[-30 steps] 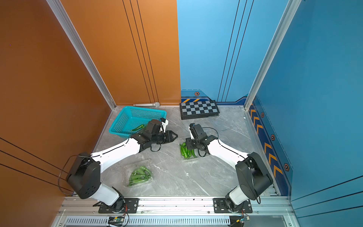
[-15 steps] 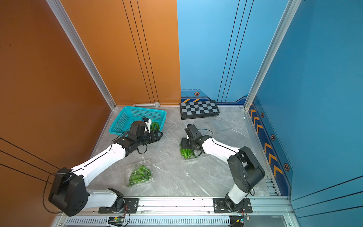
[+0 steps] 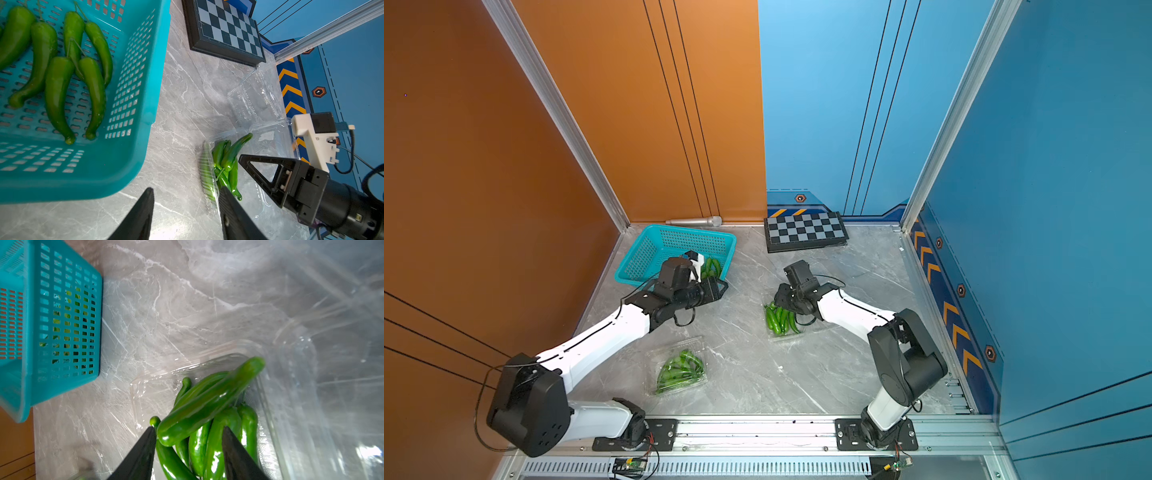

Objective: Take small green peppers out of containers
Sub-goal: Pick up the green pepper from the packing box.

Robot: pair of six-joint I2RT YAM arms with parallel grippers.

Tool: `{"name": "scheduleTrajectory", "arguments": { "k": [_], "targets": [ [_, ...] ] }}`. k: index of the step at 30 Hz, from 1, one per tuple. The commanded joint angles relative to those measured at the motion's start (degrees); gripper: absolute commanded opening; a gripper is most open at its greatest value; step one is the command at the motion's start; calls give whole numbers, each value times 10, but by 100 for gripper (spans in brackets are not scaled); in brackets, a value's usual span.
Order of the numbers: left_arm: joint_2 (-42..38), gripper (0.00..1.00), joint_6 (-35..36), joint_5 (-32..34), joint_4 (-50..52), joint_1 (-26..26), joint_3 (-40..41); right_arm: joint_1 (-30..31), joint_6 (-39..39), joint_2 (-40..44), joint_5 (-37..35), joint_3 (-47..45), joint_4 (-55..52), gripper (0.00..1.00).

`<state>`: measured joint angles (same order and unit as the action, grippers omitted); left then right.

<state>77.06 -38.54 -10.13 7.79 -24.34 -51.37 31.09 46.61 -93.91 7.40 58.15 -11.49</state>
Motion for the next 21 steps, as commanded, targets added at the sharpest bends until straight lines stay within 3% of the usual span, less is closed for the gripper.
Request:
{"name": "scheduleTrajectory", "arguments": {
  "k": [1,15,21],
  "targets": [
    [10,53,8,-16,-8,5,7,-6,45,-7,8,1,9,53],
    [18,53,7,-30,-20,13,13,-13,94,-61,43,16,42,48],
    [23,53,6,-35,-27,15,16,-17,95,-71,54,26,57,40]
  ]
}}
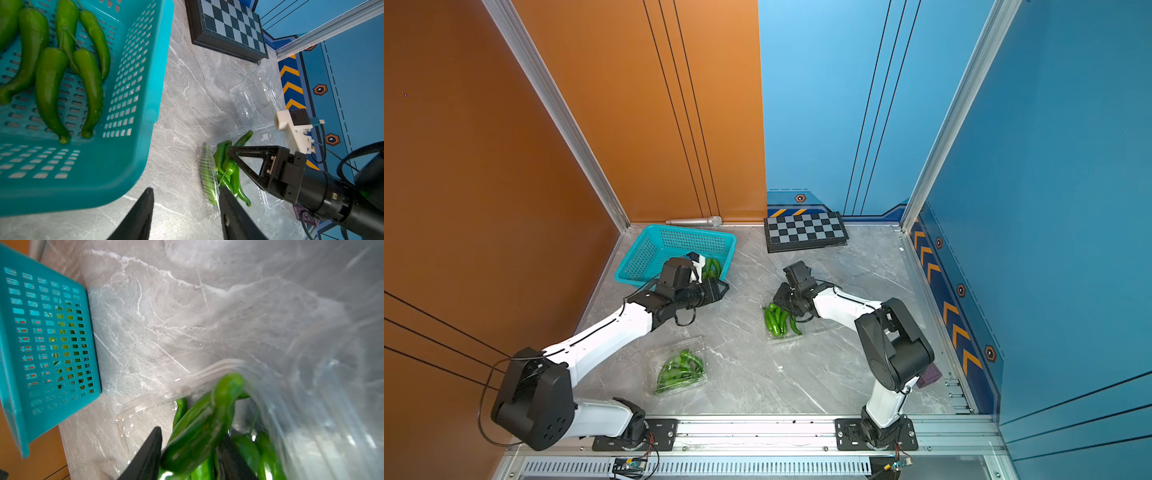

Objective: Take small green peppers out of containers
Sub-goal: Pick up the green pepper from the packing box.

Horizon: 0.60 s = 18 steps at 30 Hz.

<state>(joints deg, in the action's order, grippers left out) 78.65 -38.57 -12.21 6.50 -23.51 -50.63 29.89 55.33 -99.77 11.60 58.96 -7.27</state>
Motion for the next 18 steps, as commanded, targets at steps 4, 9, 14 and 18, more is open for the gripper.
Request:
{"name": "scheduleTrajectory", "arguments": {
  "k": [4,9,14,18],
  "targets": [
    [5,53,6,-16,-15,9,9,-7,12,-17,23,16,29,30],
    [3,53,9,-17,-15,12,11,-9,1,-7,20,13,24,19],
    [2,53,8,-16,-15,14,11,-15,-2,3,32,4,22,10],
    [4,53,7,-17,-14,16,11,-19,2,27,40,-11,19,8]
  ]
}}
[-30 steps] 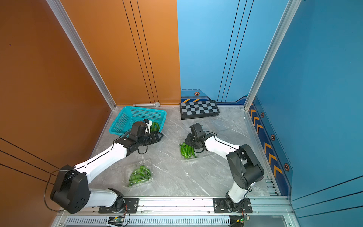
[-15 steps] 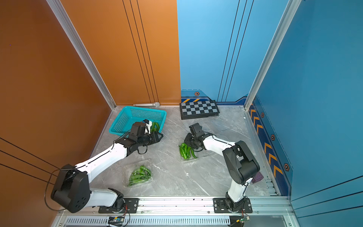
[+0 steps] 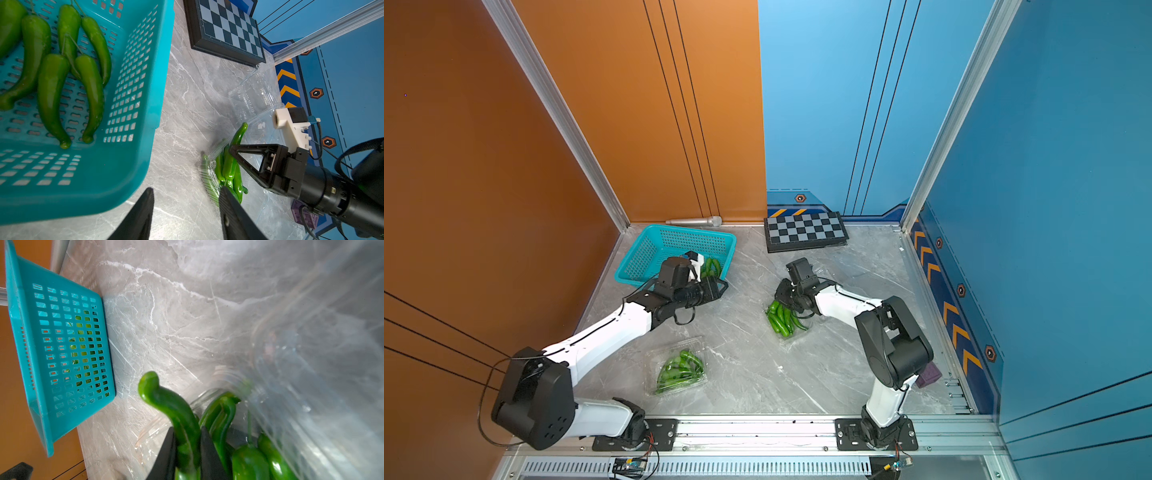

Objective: Take small green peppers out of containers
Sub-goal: Pick up the green pepper from the packing box.

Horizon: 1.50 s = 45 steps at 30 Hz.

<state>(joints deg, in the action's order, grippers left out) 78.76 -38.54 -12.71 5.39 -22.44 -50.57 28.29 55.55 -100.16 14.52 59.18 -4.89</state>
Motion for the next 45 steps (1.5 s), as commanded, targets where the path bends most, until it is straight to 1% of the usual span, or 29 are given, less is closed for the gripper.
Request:
{"name": "scheduleTrajectory", "arguments": {
  "k": [1,11,14,15,19,23,28,30,35,41,45],
  "targets": [
    [2,53,7,-12,-4,6,10,-5,2,39,10,-16,-6,8],
    [9,53,5,-9,-5,8,5,-16,16,89,37,-26,-4,5],
    [7,53,5,-8,-4,9,5,-21,30,105,54,-34,8,5],
    [7,52,5,-7,-5,9,5,-25,44,110,68,-42,28,5],
    [8,53,5,-10,-5,10,4,-31,53,119,69,-53,47,5],
    [7,53,5,-9,-5,10,4,-45,73,117,91,-63,80,5],
    [7,53,4,-8,-5,12,4,-45,69,132,83,-62,76,5],
    [5,52,4,-7,-5,12,4,-48,71,138,90,-59,75,5],
    [0,53,7,-8,-5,19,4,-54,101,145,115,-71,114,5],
    [-25,52,8,-2,5,33,9,-50,89,141,112,-50,100,5],
    [-57,52,26,4,44,62,0,-35,62,118,114,19,62,5]
  ]
}}
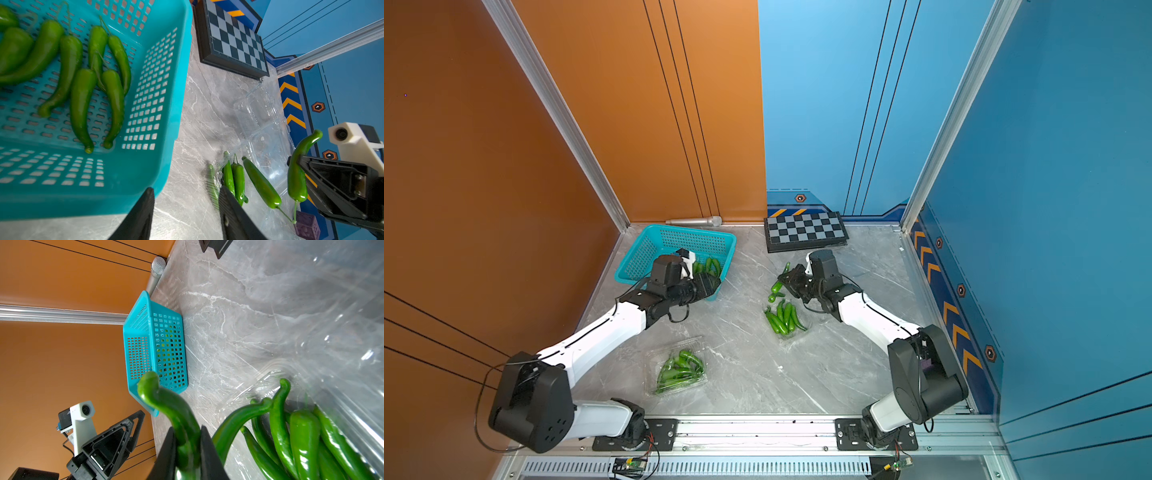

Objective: Take small green peppers out of containers
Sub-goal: Pick up the green pepper from the packing box, then place the green pepper in the basket.

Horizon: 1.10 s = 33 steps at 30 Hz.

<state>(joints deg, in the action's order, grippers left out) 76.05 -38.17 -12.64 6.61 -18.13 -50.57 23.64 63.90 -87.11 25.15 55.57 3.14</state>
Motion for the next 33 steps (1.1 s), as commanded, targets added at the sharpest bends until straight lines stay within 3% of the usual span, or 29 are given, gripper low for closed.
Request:
{"name": "scheduleTrajectory", "arguments": {
  "k": [1,8,16,23,26,28,33],
  "targets": [
    [-41,52,26,3,37,29,-1,16,-32,-22,10,81,-29,5],
    [-98,53,25,-1,78,93,14,55,-67,-142,24,253,-47,5],
    [-140,53,22,-9,104,109,30,108,-101,-366,73,486,3,7],
    [-184,54,19,-8,123,117,51,137,-104,-525,87,694,-53,7],
    [-194,54,20,-10,127,123,56,143,-108,-558,91,740,-72,16],
    [-197,54,21,-13,129,126,57,146,-124,-558,82,741,-82,33],
    [-182,54,25,-22,129,128,55,138,-175,-518,70,723,-144,53]
  ]
}}
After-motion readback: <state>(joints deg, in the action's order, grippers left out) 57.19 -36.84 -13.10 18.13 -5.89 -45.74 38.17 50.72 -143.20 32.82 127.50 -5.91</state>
